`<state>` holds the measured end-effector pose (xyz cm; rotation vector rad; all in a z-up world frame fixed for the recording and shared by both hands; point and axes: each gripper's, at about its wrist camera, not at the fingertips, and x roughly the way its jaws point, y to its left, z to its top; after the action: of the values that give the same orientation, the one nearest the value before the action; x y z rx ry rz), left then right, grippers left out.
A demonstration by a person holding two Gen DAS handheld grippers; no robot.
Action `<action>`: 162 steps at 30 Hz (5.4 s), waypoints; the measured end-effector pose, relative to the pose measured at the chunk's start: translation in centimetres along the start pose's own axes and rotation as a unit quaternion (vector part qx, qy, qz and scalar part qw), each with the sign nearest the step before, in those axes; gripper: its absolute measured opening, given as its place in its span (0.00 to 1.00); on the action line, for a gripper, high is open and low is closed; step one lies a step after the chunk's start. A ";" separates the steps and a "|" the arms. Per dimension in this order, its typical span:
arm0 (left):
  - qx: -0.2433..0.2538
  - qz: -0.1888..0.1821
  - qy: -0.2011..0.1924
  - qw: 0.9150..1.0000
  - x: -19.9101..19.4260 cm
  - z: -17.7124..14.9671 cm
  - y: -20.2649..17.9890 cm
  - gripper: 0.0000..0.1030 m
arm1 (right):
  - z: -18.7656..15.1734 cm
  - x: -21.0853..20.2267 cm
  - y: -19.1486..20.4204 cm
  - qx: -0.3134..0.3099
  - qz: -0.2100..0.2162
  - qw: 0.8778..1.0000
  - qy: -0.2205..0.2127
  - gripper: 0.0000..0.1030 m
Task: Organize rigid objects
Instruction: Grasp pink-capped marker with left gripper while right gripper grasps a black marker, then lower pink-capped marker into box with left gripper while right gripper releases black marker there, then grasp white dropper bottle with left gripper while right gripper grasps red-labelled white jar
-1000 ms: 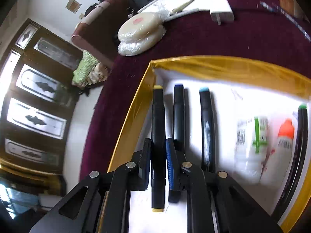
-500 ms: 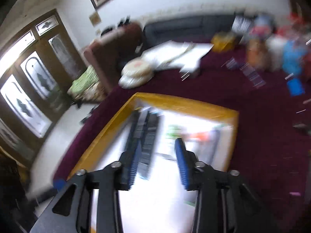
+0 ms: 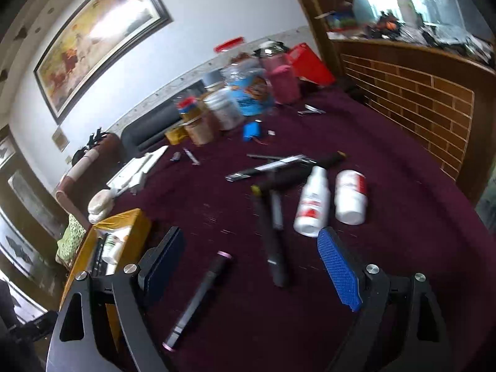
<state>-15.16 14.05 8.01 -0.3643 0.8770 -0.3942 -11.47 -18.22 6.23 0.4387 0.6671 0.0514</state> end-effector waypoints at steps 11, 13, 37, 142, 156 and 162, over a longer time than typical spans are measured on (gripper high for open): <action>0.155 0.083 0.092 0.980 13.1 0.6 -9.0 0.57 | -1.2 -0.6 -4.7 0.027 0.021 0.999 0.017 0.82; 0.200 0.121 0.090 0.968 15.8 0.7 -10.0 0.43 | -1.0 -0.4 -4.8 0.023 0.021 0.999 0.022 0.82; 0.065 -0.096 -0.013 0.993 3.9 2.1 -3.1 0.12 | -3.4 7.0 1.7 -0.105 -0.004 0.980 0.167 0.13; 0.035 0.000 0.052 0.998 6.4 0.3 -3.8 0.74 | 0.3 9.7 -0.7 -0.045 0.046 0.976 0.207 0.28; 0.074 0.011 0.089 0.993 10.4 1.1 -5.9 0.74 | 6.4 1.9 -5.7 -0.033 -0.063 0.997 0.040 0.92; 0.077 0.048 0.121 0.989 15.8 2.4 -6.5 0.74 | 5.9 6.1 -10.0 0.035 -0.071 0.991 0.111 0.63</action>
<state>-5.33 1.21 1.89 -0.1324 1.0893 -0.4200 -3.99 -28.39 2.73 0.4560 0.9206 -0.0600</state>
